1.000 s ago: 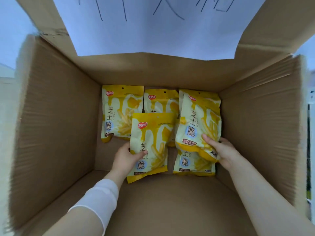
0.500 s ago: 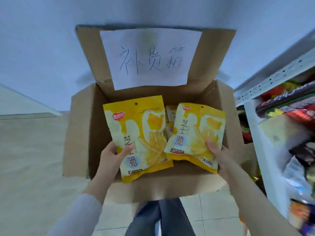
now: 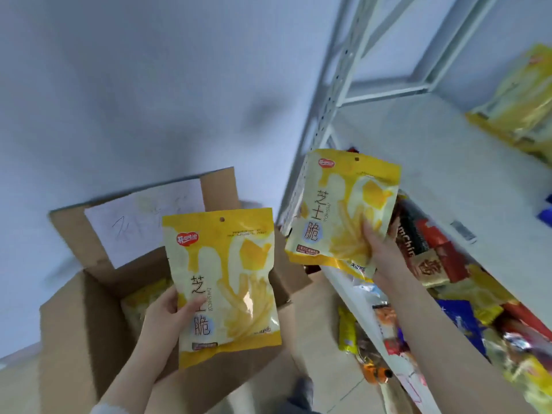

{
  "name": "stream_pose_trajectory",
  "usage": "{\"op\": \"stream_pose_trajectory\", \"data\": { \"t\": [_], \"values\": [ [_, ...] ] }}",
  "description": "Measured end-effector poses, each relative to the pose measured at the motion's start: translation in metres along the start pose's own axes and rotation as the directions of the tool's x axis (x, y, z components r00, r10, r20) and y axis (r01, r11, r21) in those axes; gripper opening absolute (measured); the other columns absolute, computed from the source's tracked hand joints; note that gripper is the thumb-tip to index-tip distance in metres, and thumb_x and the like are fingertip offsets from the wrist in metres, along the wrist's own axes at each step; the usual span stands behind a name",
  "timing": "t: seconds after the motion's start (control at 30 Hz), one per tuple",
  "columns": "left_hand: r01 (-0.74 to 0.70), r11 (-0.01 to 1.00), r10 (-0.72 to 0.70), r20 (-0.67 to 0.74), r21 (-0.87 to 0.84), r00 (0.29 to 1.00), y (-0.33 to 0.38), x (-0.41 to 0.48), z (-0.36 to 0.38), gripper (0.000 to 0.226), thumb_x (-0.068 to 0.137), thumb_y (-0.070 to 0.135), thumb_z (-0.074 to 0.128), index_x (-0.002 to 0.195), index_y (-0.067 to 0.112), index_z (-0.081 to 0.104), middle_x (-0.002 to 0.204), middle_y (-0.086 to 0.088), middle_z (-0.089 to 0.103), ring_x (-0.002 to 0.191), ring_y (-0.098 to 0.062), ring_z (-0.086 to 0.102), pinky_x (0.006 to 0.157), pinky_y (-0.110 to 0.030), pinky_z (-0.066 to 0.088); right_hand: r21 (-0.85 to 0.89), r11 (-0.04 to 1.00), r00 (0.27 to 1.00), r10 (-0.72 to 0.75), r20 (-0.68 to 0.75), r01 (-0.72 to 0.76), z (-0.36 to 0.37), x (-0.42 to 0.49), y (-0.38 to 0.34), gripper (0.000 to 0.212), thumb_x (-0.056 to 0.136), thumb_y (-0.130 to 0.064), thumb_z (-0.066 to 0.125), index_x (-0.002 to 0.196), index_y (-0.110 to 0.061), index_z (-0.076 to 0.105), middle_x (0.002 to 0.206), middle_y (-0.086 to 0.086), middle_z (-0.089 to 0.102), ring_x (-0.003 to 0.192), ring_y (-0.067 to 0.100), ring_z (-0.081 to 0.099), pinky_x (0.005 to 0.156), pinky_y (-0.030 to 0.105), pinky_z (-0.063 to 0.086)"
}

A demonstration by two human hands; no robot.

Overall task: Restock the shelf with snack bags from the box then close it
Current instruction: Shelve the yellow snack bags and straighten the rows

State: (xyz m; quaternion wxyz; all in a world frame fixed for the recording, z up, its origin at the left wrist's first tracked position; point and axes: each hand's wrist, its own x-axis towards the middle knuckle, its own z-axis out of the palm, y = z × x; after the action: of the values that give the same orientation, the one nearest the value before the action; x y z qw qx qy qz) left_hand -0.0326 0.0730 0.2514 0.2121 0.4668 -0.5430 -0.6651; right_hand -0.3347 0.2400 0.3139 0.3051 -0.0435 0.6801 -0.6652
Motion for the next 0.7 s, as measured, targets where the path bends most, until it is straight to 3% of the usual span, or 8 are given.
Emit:
{"op": "stream_pose_trajectory", "data": {
  "t": [0.07, 0.2, 0.27, 0.37, 0.43, 0.5, 0.63, 0.7],
  "values": [
    [-0.04, 0.999, 0.04, 0.056, 0.001, 0.998, 0.023, 0.004, 0.031, 0.013, 0.079, 0.017, 0.073, 0.089, 0.023, 0.069, 0.088, -0.001, 0.075, 0.081, -0.02, 0.071, 0.074, -0.037, 0.056, -0.002, 0.998, 0.996, -0.07, -0.057, 0.07, -0.022, -0.001, -0.023, 0.095, 0.042, -0.065, 0.082, 0.122, -0.019, 0.058, 0.115, 0.003, 0.068, 0.103, 0.023, 0.066, 0.092, 0.048, 0.05],
    [-0.109, 0.993, 0.1, 0.168, 0.04, 0.981, 0.065, 0.022, 0.105, 0.017, 0.082, 0.012, 0.07, 0.085, 0.029, 0.067, 0.087, 0.007, 0.073, 0.087, -0.019, 0.068, 0.085, -0.041, 0.052, 0.05, 0.981, 0.976, -0.182, -0.123, 0.189, -0.076, 0.009, -0.069, 0.069, 0.067, -0.043, 0.072, 0.126, -0.012, 0.053, 0.115, 0.006, 0.067, 0.102, 0.024, 0.066, 0.081, 0.038, 0.057],
    [-0.173, 0.982, 0.151, 0.244, 0.073, 0.958, 0.087, 0.033, 0.151, 0.015, 0.078, 0.018, 0.074, 0.087, 0.028, 0.067, 0.093, 0.003, 0.072, 0.09, -0.02, 0.068, 0.085, -0.041, 0.053, 0.06, 0.97, 0.962, -0.222, -0.159, 0.234, -0.109, 0.023, -0.091, 0.062, 0.074, -0.038, 0.067, 0.127, -0.009, 0.052, 0.115, 0.009, 0.067, 0.1, 0.027, 0.066, 0.079, 0.037, 0.057],
    [-0.266, 0.962, 0.233, 0.335, 0.056, 0.913, 0.121, 0.047, 0.225, 0.018, 0.081, 0.009, 0.07, 0.087, 0.024, 0.065, 0.09, 0.005, 0.071, 0.078, -0.004, 0.069, 0.065, -0.017, 0.053, 0.077, 0.951, 0.936, -0.279, -0.216, 0.301, -0.159, 0.046, -0.126, 0.072, 0.06, -0.044, 0.072, 0.122, -0.011, 0.054, 0.111, 0.005, 0.068, 0.098, 0.024, 0.067, 0.079, 0.036, 0.057],
    [-0.318, 0.947, 0.27, 0.418, 0.048, 0.867, 0.143, 0.055, 0.274, 0.019, 0.083, 0.008, 0.067, 0.091, 0.025, 0.065, 0.084, 0.014, 0.074, 0.078, 0.002, 0.069, 0.064, -0.013, 0.051, 0.07, 0.94, 0.915, -0.305, -0.265, 0.333, -0.192, 0.061, -0.145, 0.057, 0.068, -0.041, 0.071, 0.116, -0.014, 0.056, 0.108, 0.003, 0.068, 0.094, 0.021, 0.068, 0.083, 0.038, 0.056],
    [-0.357, 0.933, 0.294, 0.476, 0.045, 0.829, 0.165, 0.061, 0.319, 0.021, 0.079, 0.013, 0.073, 0.092, 0.028, 0.065, 0.082, 0.021, 0.073, 0.081, 0.003, 0.068, 0.072, -0.02, 0.052, 0.07, 0.935, 0.893, -0.309, -0.326, 0.348, -0.227, 0.079, -0.159, 0.042, 0.082, -0.033, 0.065, 0.118, -0.014, 0.056, 0.106, -0.001, 0.067, 0.095, 0.018, 0.066, 0.09, 0.042, 0.052],
    [-0.396, 0.918, 0.327, 0.543, 0.012, 0.774, 0.199, 0.078, 0.394, 0.037, 0.054, 0.041, 0.075, 0.089, 0.03, 0.065, 0.081, 0.022, 0.072, 0.078, 0.002, 0.069, 0.076, -0.026, 0.052, -0.007, 0.939, 0.846, -0.313, -0.432, 0.344, -0.276, 0.112, -0.182, 0.046, 0.084, -0.036, 0.064, 0.122, -0.014, 0.055, 0.099, -0.008, 0.064, 0.091, 0.012, 0.063, 0.092, 0.039, 0.049],
    [-0.423, 0.906, 0.343, 0.578, 0.005, 0.741, 0.209, 0.087, 0.425, 0.037, 0.056, 0.042, 0.074, 0.09, 0.029, 0.066, 0.084, 0.019, 0.073, 0.081, -0.002, 0.069, 0.074, -0.023, 0.053, -0.021, 0.945, 0.826, -0.296, -0.48, 0.327, -0.295, 0.128, -0.193, 0.047, 0.084, -0.038, 0.063, 0.124, -0.015, 0.053, 0.098, -0.008, 0.062, 0.094, 0.015, 0.061, 0.09, 0.036, 0.048]
  ]
}}
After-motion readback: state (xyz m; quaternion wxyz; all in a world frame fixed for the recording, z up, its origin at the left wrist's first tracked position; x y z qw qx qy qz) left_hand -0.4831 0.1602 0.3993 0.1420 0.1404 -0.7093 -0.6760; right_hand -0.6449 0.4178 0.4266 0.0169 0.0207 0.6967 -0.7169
